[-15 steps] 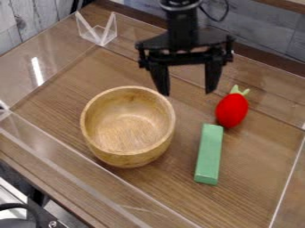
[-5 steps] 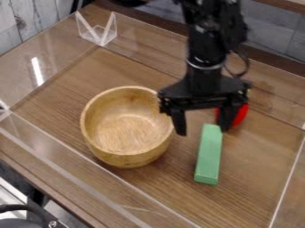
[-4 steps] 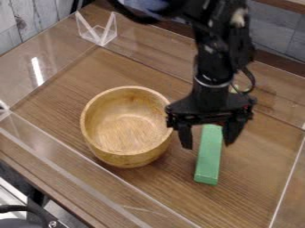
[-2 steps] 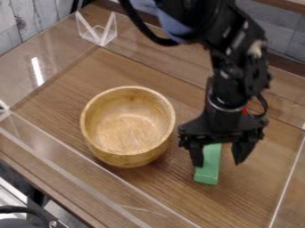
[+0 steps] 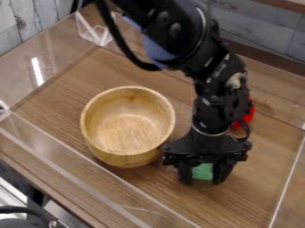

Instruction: Put the green stick in the brown bowl

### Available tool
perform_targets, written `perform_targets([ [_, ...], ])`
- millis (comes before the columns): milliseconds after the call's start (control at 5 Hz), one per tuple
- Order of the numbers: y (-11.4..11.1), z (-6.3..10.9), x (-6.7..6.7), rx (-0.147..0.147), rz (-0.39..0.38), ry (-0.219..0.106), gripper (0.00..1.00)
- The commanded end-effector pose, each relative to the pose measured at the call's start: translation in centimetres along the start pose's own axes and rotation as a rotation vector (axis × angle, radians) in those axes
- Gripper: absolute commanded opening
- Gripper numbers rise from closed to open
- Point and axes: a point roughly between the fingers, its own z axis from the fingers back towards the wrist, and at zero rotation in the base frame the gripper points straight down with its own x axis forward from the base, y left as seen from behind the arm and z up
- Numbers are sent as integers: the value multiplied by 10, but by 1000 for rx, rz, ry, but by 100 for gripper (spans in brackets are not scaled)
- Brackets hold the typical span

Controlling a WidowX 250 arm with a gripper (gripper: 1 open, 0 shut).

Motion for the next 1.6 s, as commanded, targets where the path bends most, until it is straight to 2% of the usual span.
perform_targets([
  [0,-10,12,16,-34,-42,-25,0],
  [200,-17,15,26,-39,-88,-23,0],
  [600,-8,15,20,-48,-51,-18,0],
  [1000,-7,12,21,-60,-61,-18,0],
  [1400,-11,21,28,-70,-59,-17,0],
])
